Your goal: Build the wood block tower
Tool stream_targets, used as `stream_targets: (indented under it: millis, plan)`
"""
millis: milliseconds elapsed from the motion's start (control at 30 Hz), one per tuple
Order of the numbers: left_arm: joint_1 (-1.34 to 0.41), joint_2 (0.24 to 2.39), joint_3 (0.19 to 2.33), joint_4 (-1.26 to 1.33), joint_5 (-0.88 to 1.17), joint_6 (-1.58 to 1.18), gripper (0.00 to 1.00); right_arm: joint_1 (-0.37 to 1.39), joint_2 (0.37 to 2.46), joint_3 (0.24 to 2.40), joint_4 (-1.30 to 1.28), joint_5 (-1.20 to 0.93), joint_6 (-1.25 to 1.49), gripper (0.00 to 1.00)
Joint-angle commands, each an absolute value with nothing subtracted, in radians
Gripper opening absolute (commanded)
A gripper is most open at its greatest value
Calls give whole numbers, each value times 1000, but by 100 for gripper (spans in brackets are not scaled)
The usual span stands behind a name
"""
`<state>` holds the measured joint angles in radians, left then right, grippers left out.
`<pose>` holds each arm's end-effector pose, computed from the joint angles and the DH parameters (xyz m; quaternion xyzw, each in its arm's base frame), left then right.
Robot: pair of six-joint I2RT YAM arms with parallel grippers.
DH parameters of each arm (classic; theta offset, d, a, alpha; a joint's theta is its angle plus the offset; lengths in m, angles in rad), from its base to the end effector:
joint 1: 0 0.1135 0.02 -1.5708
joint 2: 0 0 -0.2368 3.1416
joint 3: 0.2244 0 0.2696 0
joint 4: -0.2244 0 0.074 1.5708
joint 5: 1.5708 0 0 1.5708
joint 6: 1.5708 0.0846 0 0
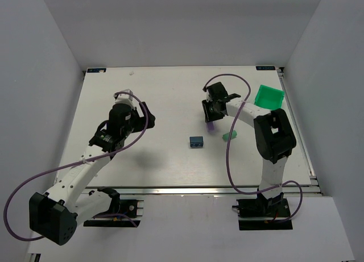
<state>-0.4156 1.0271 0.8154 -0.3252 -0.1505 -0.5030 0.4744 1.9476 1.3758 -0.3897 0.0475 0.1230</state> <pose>0.2819 -0.1105 0.2389 -0.0750 0.8644 -0.1599 0.4707 0.4033 0.2026 0.1119 -0.1597 0.9402 0.0666 0.2933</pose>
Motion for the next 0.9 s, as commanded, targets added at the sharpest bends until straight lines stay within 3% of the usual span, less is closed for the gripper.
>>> stream_targets:
  millis: [0, 233, 567, 733, 867]
  plan:
    - [-416, 1017, 853, -288, -88, -479, 98, 465, 1890, 1364, -357, 9, 117, 20]
    - [-416, 1049, 854, -200, 156, -425, 98, 462, 1752, 1353, -293, -121, 89, 15]
    - [-405, 1075, 801, 104, 653, -419, 98, 462, 1502, 1247, -105, -513, 127, 12]
    - [-405, 1071, 709, 487, 872, -575, 98, 466, 1385, 1122, 160, -795, 245, 12]
    - [-422, 1055, 674, 583, 879, -601, 98, 471, 1325, 1019, 381, -905, 400, 12]
